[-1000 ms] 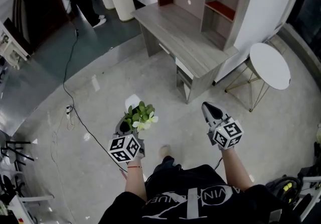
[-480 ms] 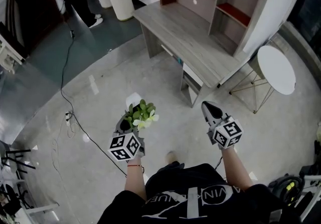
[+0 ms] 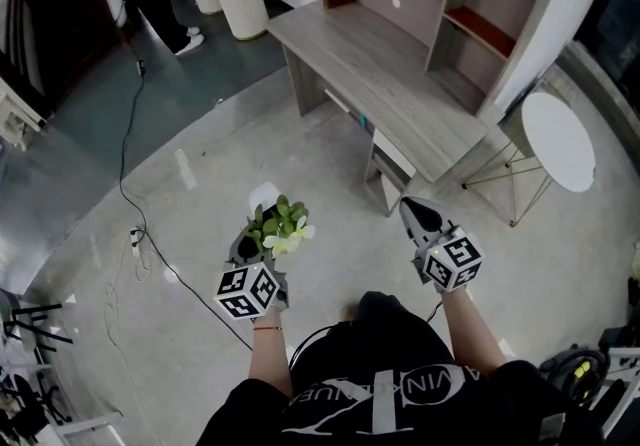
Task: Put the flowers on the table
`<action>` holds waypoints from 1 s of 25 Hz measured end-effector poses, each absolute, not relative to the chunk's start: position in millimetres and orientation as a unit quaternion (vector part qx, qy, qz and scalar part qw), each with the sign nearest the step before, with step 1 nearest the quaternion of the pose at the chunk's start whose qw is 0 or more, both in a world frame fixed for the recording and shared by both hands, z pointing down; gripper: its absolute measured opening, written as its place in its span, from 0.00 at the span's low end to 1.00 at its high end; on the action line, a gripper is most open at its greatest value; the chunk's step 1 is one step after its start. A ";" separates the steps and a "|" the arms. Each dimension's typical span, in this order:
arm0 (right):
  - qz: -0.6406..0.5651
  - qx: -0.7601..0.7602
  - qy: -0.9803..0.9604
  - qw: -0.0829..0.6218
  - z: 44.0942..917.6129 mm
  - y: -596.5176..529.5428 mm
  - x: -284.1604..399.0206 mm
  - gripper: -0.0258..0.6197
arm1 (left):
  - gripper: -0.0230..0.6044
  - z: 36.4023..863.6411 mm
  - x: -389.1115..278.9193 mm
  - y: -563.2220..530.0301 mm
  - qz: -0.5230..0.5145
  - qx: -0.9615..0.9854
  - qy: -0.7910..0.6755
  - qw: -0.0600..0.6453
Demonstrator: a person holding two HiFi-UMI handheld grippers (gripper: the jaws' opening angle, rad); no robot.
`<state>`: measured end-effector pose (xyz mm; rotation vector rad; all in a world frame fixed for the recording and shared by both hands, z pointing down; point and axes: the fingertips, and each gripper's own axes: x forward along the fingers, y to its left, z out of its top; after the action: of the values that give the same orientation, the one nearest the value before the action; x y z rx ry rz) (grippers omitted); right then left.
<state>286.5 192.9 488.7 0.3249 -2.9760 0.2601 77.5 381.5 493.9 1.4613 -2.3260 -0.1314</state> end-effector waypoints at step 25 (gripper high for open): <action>0.119 0.121 -0.984 0.052 493.5 57.3 141.0 0.06 | 0.15 494.0 -61.9 246.5 -0.026 0.539 -0.816 0.208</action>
<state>141.0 57.3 493.5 0.3672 -2.9933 0.3604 -61.9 246.5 494.0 1.5017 -2.2709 -0.0728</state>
